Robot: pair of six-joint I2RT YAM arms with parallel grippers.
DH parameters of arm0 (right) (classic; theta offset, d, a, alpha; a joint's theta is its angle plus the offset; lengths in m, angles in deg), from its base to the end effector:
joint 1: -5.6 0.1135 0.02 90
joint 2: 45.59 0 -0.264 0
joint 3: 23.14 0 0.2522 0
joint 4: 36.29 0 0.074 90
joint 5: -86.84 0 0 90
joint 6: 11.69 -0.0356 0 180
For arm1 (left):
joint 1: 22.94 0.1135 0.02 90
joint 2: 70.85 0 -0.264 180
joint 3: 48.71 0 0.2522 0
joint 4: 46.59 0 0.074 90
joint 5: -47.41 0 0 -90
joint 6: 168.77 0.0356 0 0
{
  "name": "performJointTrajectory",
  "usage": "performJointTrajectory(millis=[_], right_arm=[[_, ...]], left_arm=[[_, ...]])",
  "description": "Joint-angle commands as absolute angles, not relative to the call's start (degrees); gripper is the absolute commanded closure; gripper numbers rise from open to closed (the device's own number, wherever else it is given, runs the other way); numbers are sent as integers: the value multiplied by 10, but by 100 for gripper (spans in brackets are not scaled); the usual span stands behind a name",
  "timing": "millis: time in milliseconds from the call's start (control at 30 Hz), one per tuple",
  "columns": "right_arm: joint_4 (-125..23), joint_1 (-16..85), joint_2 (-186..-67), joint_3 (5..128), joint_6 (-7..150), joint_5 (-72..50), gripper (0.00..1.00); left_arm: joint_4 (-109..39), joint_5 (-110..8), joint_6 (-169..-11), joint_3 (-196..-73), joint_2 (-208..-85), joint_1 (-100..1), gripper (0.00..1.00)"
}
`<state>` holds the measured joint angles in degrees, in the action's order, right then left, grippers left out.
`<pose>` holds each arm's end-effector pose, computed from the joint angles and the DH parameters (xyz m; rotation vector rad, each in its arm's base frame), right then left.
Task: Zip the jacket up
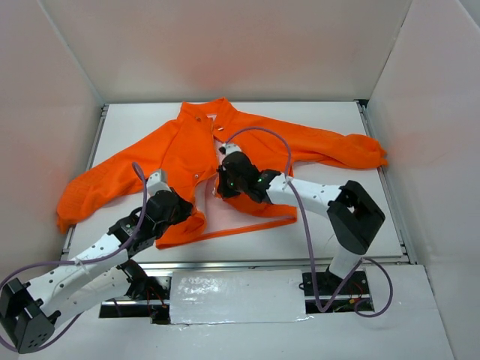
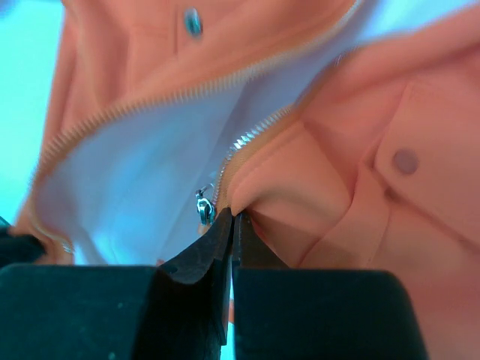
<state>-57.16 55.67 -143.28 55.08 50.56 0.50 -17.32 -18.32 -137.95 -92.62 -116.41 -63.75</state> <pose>0.2435 0.2873 0.2202 -0.4217 2.3177 0.6260 0.1447 -0.1056 0.2400 -0.5887 2.0353 -0.6222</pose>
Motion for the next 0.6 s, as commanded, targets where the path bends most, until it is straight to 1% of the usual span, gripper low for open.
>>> performJointTrajectory(millis=[0,33,67,100,133,200,233,267,333,367,467,500,567], right_arm=[[-549,535,-1382,615,536,-4,100],[-510,533,-1359,595,552,-12,100],[-461,532,-1290,522,562,-15,100],[-328,533,-1243,471,583,-23,100],[-254,533,-1153,352,584,-28,100],[-108,533,-1088,251,586,-52,100],[-119,537,-1077,226,581,-56,100],[-168,539,-1089,210,570,-44,100],[-167,548,-1145,178,552,-39,100],[-171,548,-1163,175,522,-33,100],[-202,548,-1220,195,498,-26,100],[-211,548,-1231,205,498,-6,100],[-208,549,-1244,218,507,-4,100]], left_arm=[[-142,-163,-1392,-968,-1152,-637,100],[-138,-161,-1389,-972,-1149,-638,100],[-134,-155,-1380,-975,-1144,-638,100],[-131,-152,-1375,-975,-1135,-638,100],[-127,-150,-1364,-970,-1130,-638,100],[-129,-148,-1354,-960,-1115,-637,100],[-134,-148,-1349,-953,-1110,-637,100],[-136,-146,-1346,-940,-1105,-637,100],[-149,-145,-1341,-923,-1105,-636,100],[-152,-145,-1340,-920,-1110,-635,100],[-150,-145,-1341,-931,-1129,-635,100],[-146,-145,-1341,-936,-1133,-635,100],[-148,-148,-1339,-939,-1134,-635,100]])
